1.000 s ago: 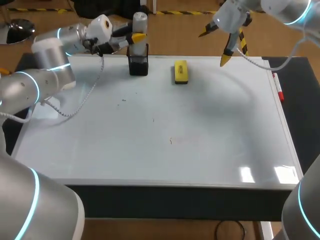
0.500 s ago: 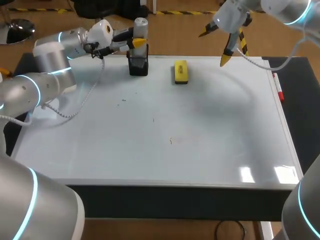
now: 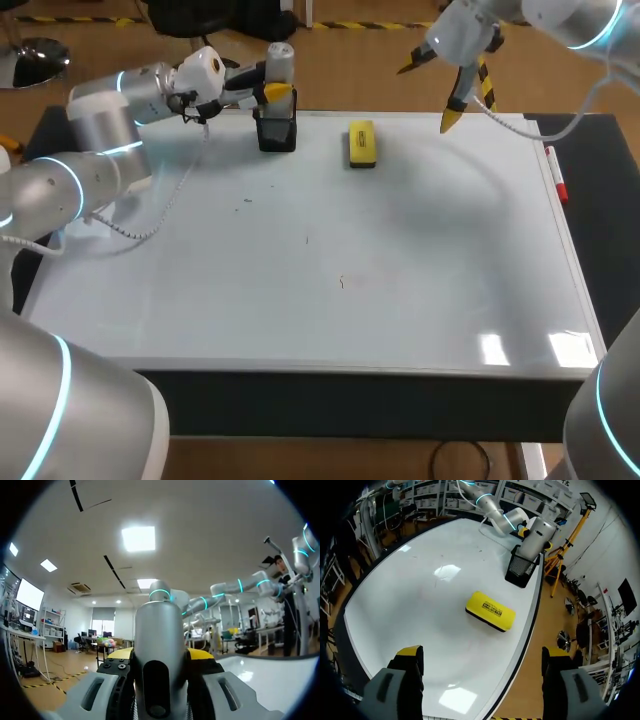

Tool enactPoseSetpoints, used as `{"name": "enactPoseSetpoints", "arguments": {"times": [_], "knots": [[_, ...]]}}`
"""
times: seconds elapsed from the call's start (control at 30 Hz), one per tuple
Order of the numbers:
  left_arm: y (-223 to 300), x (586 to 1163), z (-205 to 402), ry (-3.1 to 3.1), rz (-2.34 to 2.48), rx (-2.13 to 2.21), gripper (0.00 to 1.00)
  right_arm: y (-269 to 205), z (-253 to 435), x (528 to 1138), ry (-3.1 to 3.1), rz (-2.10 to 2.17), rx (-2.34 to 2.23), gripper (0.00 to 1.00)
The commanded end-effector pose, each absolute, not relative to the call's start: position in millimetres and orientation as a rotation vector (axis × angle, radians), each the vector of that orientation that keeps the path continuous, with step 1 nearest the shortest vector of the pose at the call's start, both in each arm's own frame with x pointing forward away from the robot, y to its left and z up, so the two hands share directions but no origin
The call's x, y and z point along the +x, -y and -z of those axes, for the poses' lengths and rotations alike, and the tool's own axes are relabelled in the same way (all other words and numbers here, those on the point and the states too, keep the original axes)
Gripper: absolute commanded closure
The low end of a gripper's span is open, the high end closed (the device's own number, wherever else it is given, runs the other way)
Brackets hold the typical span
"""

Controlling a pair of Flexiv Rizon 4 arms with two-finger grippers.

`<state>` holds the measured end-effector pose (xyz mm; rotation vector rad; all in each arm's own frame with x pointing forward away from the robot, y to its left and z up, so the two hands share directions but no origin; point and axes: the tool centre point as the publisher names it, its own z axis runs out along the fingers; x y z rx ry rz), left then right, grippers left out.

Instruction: Pick up the inspection probe, press it on each red-marked spot on the whiteboard one by one, put down the probe, pick up the eraser, and wipe off all the red marks.

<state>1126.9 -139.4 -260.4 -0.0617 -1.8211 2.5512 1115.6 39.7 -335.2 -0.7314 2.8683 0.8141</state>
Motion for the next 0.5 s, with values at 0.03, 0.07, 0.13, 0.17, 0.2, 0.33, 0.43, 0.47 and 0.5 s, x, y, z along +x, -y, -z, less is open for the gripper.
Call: {"name": "enactPoseSetpoints", "arguments": {"times": [0.03,0.07,0.13,0.17,0.2,0.33,0.43,0.47,0.5], "knots": [[139.5,1126.3,259.6,1.831,-2.550,-0.055,1.00,-39.4,334.5,1116.4,-2.872,-0.809,-0.735,0.00],[139.9,1126.2,259.6,1.834,-2.549,-0.055,1.00,-39.4,334.5,1116.4,-2.872,-0.809,-0.735,0.00],[140.7,1126.0,259.3,1.840,-2.547,-0.060,1.00,-39.4,334.5,1116.4,-2.872,-0.809,-0.735,0.00],[140.9,1126.3,259.2,1.841,-2.550,-0.077,0.90,-39.4,334.5,1116.4,-2.872,-0.809,-0.735,0.00],[141.4,1126.2,259.1,1.845,-2.549,-0.082,0.83,-39.4,334.5,1116.4,-2.872,-0.809,-0.735,0.00],[142.0,1126.2,259.1,1.844,-2.554,-0.081,0.64,-39.4,334.5,1116.4,-2.872,-0.809,-0.735,0.00],[142.7,1125.3,258.6,1.844,-2.555,-0.081,0.21,-39.4,334.5,1116.4,-2.872,-0.809,-0.735,0.00],[142.7,1124.9,258.0,1.843,-2.556,-0.080,0.04,-39.4,334.5,1116.4,-2.872,-0.809,-0.735,0.00],[142.7,1124.3,256.9,1.844,-2.557,-0.080,0.00,-39.4,334.5,1116.4,-2.872,-0.809,-0.735,0.00]]}}
